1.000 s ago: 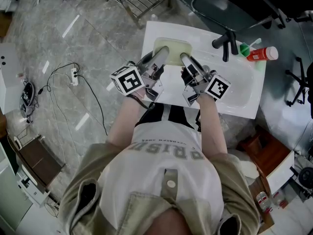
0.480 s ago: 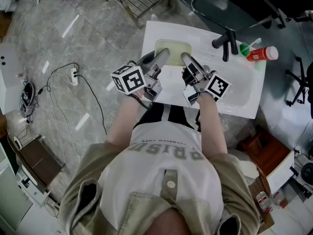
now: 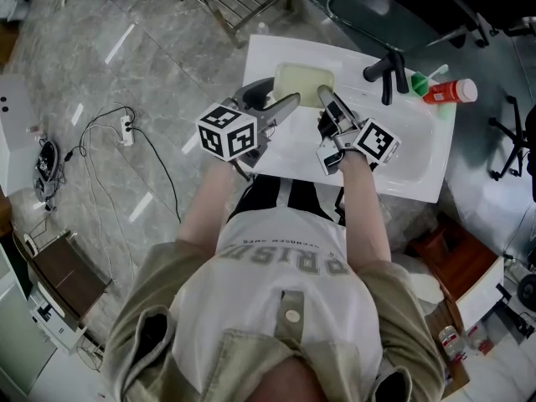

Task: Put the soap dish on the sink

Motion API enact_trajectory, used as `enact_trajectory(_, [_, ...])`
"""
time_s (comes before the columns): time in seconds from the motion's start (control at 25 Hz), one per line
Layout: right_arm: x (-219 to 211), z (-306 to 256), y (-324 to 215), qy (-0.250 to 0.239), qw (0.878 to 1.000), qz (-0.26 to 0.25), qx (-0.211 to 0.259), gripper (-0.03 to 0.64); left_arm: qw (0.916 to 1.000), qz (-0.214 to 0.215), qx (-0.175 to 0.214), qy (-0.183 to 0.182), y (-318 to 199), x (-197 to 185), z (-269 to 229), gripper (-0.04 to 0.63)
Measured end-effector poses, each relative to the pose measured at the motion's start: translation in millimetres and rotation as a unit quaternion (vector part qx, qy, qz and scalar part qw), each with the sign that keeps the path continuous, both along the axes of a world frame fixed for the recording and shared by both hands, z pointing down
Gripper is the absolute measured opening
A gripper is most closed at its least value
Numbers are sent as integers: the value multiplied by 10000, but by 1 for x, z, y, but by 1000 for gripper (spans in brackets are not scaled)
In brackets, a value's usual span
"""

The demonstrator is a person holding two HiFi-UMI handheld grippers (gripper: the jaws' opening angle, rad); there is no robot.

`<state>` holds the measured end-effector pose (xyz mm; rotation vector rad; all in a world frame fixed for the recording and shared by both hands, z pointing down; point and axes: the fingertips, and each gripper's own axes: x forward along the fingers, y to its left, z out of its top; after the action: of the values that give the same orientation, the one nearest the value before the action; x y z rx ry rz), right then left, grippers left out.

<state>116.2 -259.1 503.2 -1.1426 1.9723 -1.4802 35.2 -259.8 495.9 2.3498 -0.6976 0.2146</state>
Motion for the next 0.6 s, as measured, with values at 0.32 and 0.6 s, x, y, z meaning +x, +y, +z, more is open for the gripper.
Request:
enact_trajectory(0.32, [2, 17, -9, 228, 9995, -44, -236, 63, 9864, 689, 777, -1274, -6, -4, 17, 340])
enact_trajectory(0.6, [7, 35, -17, 413, 9981, 56, -465, 63, 9558, 1591, 1203, -2160, 1, -6, 36, 365])
